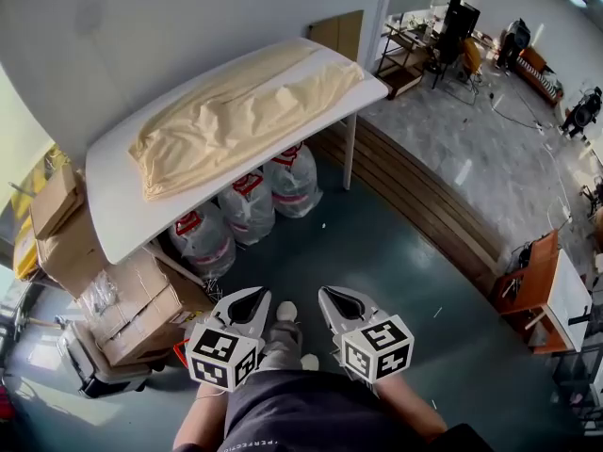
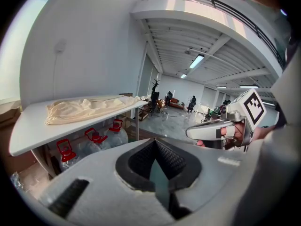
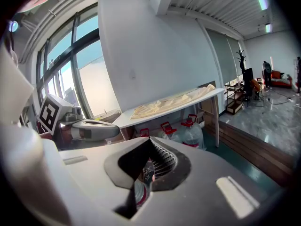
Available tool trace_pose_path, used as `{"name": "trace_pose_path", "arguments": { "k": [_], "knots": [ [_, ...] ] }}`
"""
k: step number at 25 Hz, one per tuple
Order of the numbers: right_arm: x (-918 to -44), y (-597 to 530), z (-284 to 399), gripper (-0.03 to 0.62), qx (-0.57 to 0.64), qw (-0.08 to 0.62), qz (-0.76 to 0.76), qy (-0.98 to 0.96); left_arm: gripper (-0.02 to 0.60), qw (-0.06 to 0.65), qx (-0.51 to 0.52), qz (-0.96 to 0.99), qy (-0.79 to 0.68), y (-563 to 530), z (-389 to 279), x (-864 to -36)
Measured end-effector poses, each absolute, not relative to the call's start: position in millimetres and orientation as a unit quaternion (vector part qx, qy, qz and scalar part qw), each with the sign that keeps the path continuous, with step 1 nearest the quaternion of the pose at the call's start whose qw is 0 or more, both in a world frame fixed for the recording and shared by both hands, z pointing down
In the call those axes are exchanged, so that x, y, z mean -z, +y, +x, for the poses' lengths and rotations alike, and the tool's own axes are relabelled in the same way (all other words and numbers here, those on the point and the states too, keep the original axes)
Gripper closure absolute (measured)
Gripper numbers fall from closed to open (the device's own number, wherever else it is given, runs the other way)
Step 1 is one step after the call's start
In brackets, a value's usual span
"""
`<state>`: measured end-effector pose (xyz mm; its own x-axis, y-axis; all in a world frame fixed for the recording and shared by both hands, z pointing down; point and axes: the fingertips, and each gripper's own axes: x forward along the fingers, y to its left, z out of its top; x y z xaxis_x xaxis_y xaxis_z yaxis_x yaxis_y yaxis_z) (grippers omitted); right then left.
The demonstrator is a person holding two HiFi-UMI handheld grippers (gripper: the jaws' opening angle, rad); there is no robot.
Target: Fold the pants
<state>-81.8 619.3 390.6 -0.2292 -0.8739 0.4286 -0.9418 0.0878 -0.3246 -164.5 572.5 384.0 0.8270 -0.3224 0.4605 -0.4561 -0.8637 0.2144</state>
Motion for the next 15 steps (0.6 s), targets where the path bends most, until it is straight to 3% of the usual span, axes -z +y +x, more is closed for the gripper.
{"name": "trace_pose_path", "arguments": {
  "k": [15],
  "knots": [
    [-391,465,-31,0.597,-0.274,0.088,0.609,-0.739,0.580,0.172,-0.213,0.937,-0.219,424,-131,-398]
  ]
}}
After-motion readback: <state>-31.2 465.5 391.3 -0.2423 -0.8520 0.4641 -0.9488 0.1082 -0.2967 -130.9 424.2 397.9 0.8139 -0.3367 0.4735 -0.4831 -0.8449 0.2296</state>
